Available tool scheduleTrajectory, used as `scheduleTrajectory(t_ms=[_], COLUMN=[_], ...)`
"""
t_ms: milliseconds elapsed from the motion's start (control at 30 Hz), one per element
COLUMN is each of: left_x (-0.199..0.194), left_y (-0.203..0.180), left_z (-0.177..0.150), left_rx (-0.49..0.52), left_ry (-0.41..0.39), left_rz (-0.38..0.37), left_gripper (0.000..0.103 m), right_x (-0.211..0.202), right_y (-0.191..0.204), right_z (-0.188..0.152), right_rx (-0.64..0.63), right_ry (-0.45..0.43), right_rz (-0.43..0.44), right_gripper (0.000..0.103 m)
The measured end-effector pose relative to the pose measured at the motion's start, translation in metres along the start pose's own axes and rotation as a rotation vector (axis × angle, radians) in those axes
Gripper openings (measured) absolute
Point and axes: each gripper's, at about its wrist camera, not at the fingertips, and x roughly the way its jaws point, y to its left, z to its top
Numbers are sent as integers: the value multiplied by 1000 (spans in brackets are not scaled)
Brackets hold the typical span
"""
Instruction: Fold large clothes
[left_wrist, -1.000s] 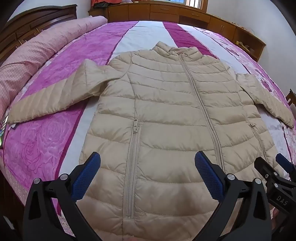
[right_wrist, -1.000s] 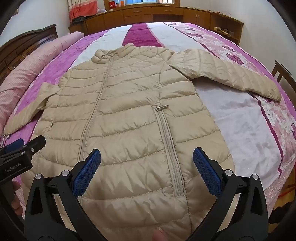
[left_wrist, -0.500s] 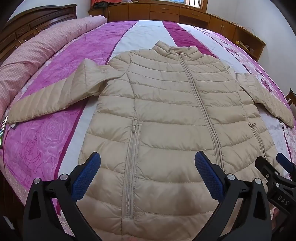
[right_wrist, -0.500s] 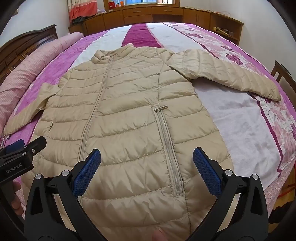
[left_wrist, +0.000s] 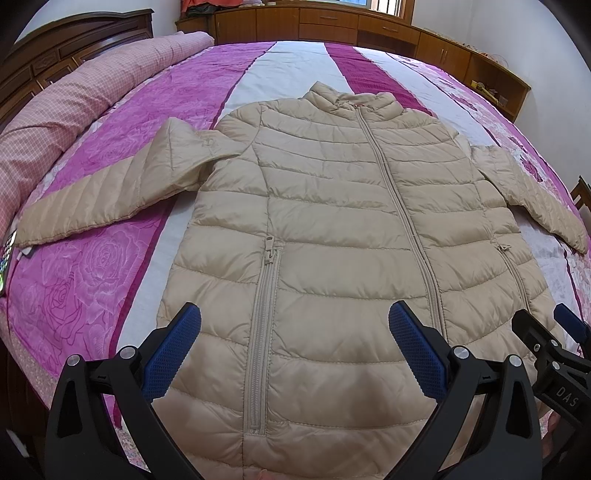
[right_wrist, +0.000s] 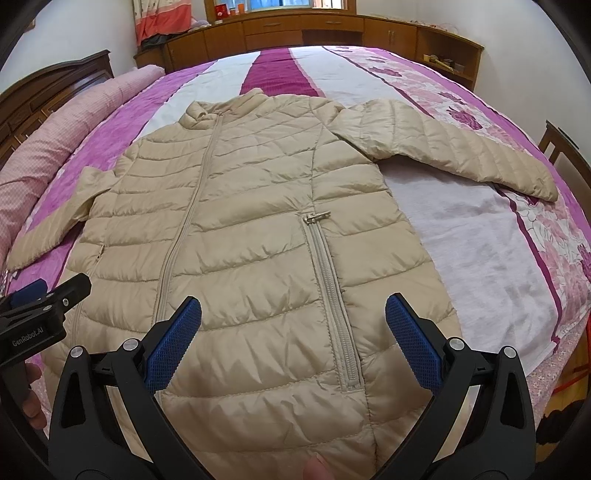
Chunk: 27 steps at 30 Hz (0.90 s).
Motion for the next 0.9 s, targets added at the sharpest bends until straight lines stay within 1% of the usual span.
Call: scheduleTrajectory(t_ms=[900], left_x=[0], left_y=[0], left_z=[0], left_rx=[2], left_ry=[0], left_rz=[3], left_gripper=[98], right_x=[-1], right_y=[-1], right_z=[0], right_rx=[0], right_ry=[-3], right_rz=[0], right_gripper=[100])
